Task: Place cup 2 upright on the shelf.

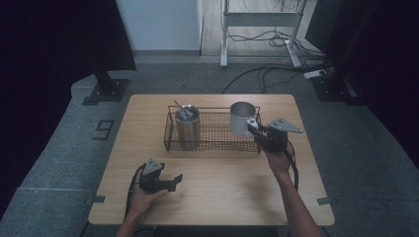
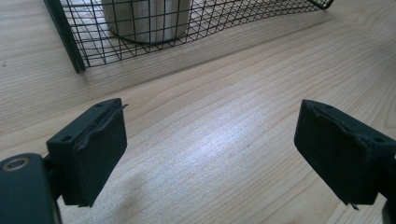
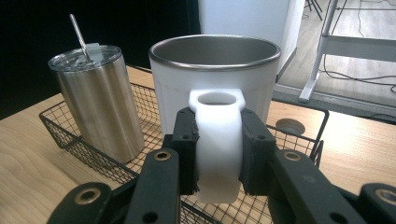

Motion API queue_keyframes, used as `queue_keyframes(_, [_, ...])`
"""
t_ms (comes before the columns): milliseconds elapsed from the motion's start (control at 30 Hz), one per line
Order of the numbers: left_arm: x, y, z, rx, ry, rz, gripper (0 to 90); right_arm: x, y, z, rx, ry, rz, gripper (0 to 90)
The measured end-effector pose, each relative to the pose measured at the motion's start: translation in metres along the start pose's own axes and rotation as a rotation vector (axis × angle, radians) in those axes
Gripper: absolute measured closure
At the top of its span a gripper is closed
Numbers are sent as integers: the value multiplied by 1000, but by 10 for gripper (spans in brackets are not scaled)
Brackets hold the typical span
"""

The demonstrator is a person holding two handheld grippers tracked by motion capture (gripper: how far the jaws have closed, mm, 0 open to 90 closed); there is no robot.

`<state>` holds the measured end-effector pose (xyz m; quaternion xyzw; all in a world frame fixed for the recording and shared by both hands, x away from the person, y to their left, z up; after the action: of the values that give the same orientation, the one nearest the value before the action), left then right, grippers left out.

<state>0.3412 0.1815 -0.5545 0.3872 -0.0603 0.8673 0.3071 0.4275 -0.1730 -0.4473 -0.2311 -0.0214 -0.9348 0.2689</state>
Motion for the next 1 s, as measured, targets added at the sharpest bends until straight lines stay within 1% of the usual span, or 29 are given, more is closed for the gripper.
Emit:
queue_keyframes(133, [-1, 0, -1, -5, -7, -2, 97, -5, 1, 0, 1, -9, -3, 705])
queue_keyframes(633, [0, -2, -1, 4, -7, -5, 97, -26, 4, 5, 2, -31, -8, 705])
queue_keyframes(1000, [0, -4, -2, 7, -5, -5, 97, -43, 6, 1, -3, -50, -11, 705])
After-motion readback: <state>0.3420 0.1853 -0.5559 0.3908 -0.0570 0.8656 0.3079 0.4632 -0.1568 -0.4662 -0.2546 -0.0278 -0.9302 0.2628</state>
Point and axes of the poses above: each handheld gripper's, and its own axes: x roughly backward along the jaws, z roughly out of its top, y roughly to its right, the point moved 5 cm from there along -x, roughly forward along the jaws, and after that the axes turned 10 degrees about -y, right-handed, at the moved point
